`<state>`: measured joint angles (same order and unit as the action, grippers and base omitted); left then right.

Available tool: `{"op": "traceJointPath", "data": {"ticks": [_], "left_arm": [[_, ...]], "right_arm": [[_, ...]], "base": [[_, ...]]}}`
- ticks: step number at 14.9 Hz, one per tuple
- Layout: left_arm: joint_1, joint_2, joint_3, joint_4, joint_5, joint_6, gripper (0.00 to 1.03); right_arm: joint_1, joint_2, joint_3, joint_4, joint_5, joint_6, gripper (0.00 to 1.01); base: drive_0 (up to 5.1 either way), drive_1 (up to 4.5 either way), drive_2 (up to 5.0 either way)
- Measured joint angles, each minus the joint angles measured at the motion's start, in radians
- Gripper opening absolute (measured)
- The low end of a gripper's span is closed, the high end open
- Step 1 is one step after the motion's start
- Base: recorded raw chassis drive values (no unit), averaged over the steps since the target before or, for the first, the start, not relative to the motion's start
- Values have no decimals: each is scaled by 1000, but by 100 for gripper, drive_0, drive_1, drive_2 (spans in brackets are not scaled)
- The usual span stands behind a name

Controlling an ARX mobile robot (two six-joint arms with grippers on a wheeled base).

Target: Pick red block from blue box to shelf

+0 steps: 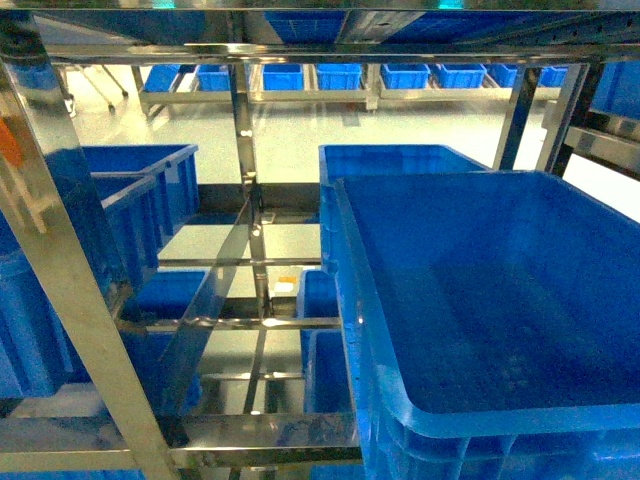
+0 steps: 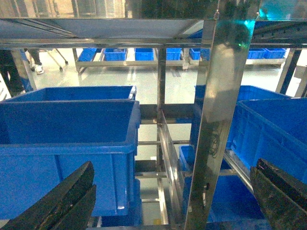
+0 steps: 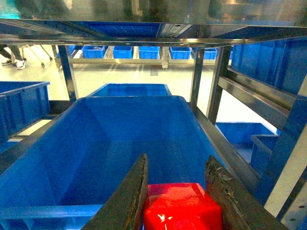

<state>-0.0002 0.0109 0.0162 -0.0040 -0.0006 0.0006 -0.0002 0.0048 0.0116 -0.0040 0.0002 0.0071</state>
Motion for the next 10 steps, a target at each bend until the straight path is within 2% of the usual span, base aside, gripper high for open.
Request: {"op": "traceJointPath", "data": {"ticks": [10], "left_arm": [[0, 0, 0, 0, 0, 0, 98]], "right_arm": [[0, 0, 0, 0, 0, 0, 29]], "base": [[0, 0, 0]]}}
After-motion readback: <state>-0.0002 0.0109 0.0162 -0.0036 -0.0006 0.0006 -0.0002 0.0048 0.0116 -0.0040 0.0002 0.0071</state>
